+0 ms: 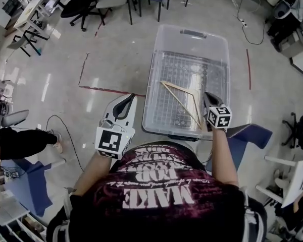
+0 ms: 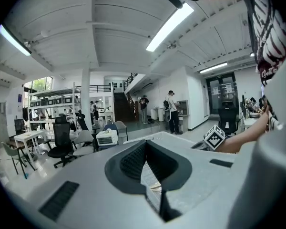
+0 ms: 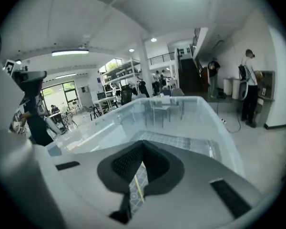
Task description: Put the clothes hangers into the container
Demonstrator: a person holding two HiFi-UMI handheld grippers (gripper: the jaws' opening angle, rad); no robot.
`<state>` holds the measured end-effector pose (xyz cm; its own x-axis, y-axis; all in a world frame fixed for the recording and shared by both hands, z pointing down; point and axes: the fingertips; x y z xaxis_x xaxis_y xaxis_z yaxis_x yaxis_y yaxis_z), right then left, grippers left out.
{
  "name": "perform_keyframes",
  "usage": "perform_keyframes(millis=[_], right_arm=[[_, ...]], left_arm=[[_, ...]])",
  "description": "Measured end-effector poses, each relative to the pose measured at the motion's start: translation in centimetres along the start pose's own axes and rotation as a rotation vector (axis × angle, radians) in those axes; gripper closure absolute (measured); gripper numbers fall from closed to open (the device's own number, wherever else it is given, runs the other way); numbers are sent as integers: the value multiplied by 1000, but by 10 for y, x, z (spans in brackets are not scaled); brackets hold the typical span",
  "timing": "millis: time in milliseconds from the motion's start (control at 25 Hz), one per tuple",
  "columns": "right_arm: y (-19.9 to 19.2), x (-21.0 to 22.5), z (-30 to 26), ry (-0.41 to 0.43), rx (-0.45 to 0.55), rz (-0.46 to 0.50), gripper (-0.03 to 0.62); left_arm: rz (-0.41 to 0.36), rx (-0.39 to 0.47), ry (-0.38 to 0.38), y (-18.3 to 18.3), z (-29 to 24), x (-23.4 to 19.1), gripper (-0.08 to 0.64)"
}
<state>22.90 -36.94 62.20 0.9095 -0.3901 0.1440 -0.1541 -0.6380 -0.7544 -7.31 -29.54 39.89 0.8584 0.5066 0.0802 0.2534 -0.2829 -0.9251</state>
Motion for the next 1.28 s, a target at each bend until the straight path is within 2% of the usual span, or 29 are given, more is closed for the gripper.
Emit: perform_keyframes(millis=[120,280,640,800,1000,1280], right_arm=[[20,-18,34,-25,73,44,589],[36,-38,77,-70,157,31,589],[69,-90,169,-107,337,69,589],[82,-115,204,-110,378,108,589],[96,-139,238,-127,416,145,589],[113,-162,253,-99,470,182,589]], left_arm=[[1,21,-39,-1,4,4,554],[0,46,-80,-2,13,7,554],[15,76,-124,-5,37,8,554],[21,96,-142,-1,48,12,554],[-10,119,-161,8,61,18,554],[-17,139,-154,5,73,14,554]])
Point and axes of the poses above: the fingertips, and each gripper's own axes: z backward along the fingers, x to its right, y out of its top, and after that the axes turned 8 degrees about -x, right-handed
